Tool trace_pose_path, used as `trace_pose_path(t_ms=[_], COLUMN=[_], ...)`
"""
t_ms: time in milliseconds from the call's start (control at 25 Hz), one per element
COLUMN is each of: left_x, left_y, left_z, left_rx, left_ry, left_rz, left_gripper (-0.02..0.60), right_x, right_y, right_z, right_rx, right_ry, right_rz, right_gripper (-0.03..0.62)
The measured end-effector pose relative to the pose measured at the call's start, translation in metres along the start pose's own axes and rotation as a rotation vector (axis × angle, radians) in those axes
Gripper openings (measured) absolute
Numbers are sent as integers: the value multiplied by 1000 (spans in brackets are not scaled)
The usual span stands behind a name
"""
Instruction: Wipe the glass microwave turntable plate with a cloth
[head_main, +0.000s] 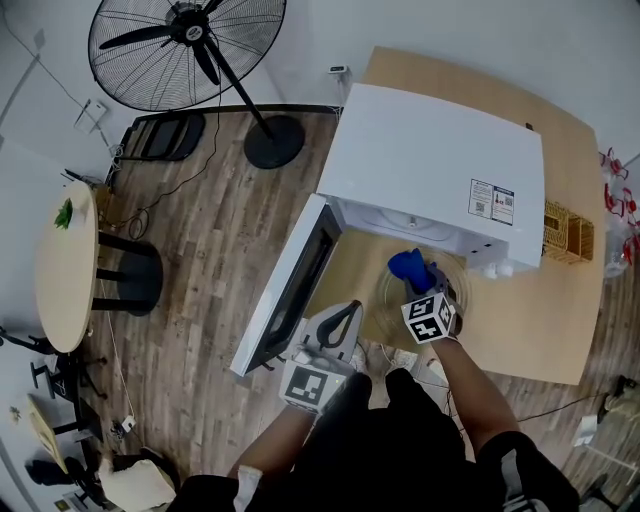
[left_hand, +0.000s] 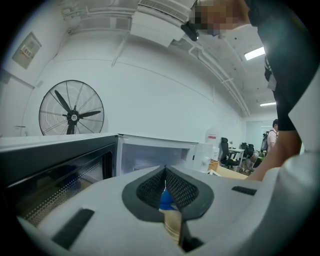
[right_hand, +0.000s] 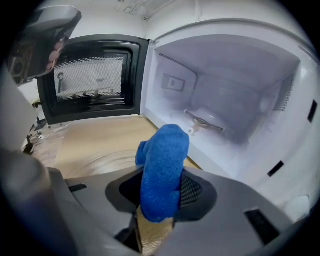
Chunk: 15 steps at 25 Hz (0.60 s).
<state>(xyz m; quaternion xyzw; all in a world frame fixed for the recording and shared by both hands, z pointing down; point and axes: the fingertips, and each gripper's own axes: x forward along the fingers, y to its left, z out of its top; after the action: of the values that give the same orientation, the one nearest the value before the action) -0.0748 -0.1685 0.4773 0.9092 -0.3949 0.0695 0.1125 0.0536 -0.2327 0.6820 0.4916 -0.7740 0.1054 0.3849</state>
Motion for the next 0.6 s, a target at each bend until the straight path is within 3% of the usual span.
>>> trace_pose_path(t_ms=[600], left_x=[9], left_y=[-24], left_z=[9], left_rx=[17], left_ry=[-19], left_rz=[-63], left_gripper=[6], right_x=[-36], right_y=[-74], right_z=[-61], right_rx=[164], right_ry=[108], right_rz=[-239], right_gripper=[135])
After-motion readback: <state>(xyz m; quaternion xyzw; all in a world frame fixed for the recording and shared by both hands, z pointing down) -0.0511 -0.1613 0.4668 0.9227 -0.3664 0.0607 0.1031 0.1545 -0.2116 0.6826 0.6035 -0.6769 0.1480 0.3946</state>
